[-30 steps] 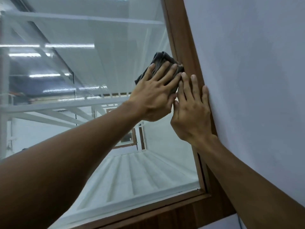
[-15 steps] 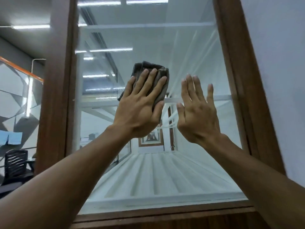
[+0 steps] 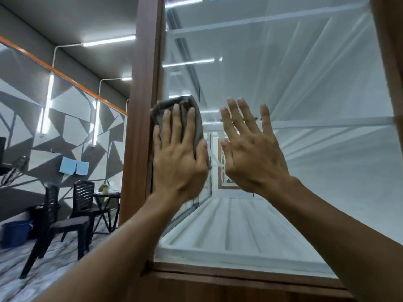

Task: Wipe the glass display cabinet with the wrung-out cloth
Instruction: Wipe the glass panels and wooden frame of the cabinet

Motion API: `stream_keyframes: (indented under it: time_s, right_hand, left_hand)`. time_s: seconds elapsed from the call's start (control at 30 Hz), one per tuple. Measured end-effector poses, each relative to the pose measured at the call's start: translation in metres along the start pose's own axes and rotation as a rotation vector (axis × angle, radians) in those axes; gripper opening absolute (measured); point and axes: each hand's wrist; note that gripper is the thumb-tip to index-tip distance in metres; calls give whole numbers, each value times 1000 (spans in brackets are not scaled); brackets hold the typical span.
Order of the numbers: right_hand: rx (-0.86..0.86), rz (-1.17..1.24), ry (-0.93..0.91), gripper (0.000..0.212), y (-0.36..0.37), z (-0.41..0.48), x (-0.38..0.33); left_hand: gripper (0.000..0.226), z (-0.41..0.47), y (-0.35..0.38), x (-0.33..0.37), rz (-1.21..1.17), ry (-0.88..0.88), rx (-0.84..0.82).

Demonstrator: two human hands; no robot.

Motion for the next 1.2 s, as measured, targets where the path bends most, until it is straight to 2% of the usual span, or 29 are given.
stream_keyframes:
  time_s: [0.13, 0.17, 0.27, 0.33, 0.37, 0.43, 0.5, 0.53, 0.6, 0.67, 0.7, 0.8, 0.9, 1.07, 1.2]
  right_hand:
    - [19, 35, -24, 64, -3, -17, 5]
    - [17, 40, -18, 63, -5, -19, 11]
    - [17, 11, 46, 62, -12, -26, 38]
    - [27, 0, 106, 62, -16, -30, 58]
    - [33, -6, 132, 62, -18, -33, 67]
    - [51, -16, 191, 61, -25, -39, 87]
    - [65, -14, 269, 61, -32, -48, 108]
    - [68, -13, 304, 61, -36, -53, 119]
    - [78, -28, 339, 61, -42, -64, 138]
    - [95, -58, 322, 60, -44, -71, 147]
    - [106, -64, 309, 59, -43, -72, 149]
    - [144, -72, 294, 57, -44, -75, 155]
    - [142, -120, 302, 59, -50, -84, 170]
    - [152, -208, 426, 62, -56, -109, 180]
    - [171, -183, 383, 60, -57, -132, 189]
  left_hand:
    - [67, -32, 4, 4, 80, 276, -95]
    - [67, -24, 3, -3, 77, 292, -98]
    - [70, 20, 4, -2, 41, 99, -63]
    - [70, 38, 16, 30, 33, 40, -51]
    - [70, 38, 22, 50, 32, 91, -54]
    - [69, 21, 32, 77, 54, 301, -107]
    - [67, 6, 33, 78, 100, 494, -163]
    - [66, 7, 33, 75, 106, 524, -166]
    - [67, 31, 36, 79, 95, 427, -133]
    - [69, 62, 46, 109, 64, 266, -114]
    - [70, 70, 52, 130, 57, 254, -112]
    - [69, 57, 64, 169, 40, 419, -152]
    - [67, 41, 63, 157, 79, 544, -171]
    - [67, 83, 74, 206, 51, 467, -172]
    - [66, 77, 91, 246, 49, 588, -202]
Point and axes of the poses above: each hand's wrist, its own z-axis towards the middle knuckle, its own y-axis out of the palm, x = y × z, and after that the axes turned 8 degrees about y, right-handed
